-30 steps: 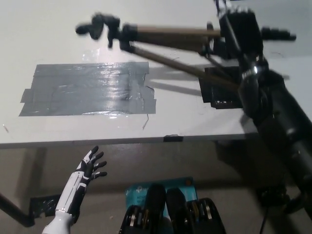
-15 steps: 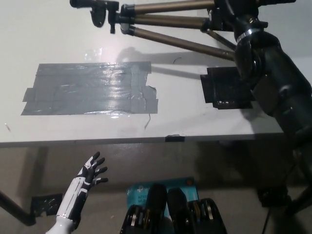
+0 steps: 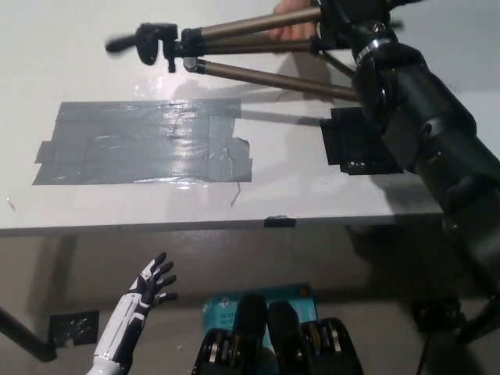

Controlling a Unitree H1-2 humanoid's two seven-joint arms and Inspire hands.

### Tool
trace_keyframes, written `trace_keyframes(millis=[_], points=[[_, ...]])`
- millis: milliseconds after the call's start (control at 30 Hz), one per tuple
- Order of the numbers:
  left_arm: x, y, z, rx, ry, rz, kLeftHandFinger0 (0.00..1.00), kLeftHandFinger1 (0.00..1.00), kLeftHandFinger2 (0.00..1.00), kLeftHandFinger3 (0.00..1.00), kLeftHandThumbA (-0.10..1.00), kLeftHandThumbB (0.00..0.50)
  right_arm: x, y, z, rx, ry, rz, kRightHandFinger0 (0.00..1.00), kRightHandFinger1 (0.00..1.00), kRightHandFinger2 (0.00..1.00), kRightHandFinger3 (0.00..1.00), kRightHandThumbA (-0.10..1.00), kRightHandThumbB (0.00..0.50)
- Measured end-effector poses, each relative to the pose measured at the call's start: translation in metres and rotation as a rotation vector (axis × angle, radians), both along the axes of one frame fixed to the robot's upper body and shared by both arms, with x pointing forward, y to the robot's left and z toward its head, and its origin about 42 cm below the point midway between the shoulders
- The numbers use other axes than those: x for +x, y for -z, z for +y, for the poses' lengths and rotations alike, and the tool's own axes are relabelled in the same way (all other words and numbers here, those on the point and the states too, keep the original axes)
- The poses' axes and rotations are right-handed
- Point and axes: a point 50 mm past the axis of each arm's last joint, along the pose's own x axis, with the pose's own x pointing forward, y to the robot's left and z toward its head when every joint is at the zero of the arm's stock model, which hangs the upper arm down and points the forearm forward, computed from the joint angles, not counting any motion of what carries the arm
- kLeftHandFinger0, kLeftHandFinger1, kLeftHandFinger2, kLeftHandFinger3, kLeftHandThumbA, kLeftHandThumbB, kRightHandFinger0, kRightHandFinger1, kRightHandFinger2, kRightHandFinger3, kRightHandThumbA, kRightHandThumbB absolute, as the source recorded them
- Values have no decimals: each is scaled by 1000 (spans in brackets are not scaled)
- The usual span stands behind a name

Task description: A tripod is kept on the middle of the desk infront of the robot and the robot grabs one of its legs to pick it up and hands it to a person

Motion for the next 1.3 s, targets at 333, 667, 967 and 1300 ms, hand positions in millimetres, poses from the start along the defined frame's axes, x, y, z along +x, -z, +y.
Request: trace_keyframes(millis=[333,667,967,1300], points=[[1,-1,0,3,1,-4,812,895,945,1000,1000,141,-2,-15,17,25,-42,-27,961,1000,1000,1000,480,376],[2,1,0,3,0,4,819,912,981,1000,1000,117,-11,-23,25,81,-133,65,1000,1000,1000,1000,806,500],[1,7,1,4,-4,27,789,892,965,1000,1000,124,-34,0,17,138,-205,167,1000,1000,1000,1000,934,500],[1,10,1,5,-7,43,793,893,964,1000,1000,129,-69,38,-29,200,-211,233,1000,1000,1000,1000,879,500]])
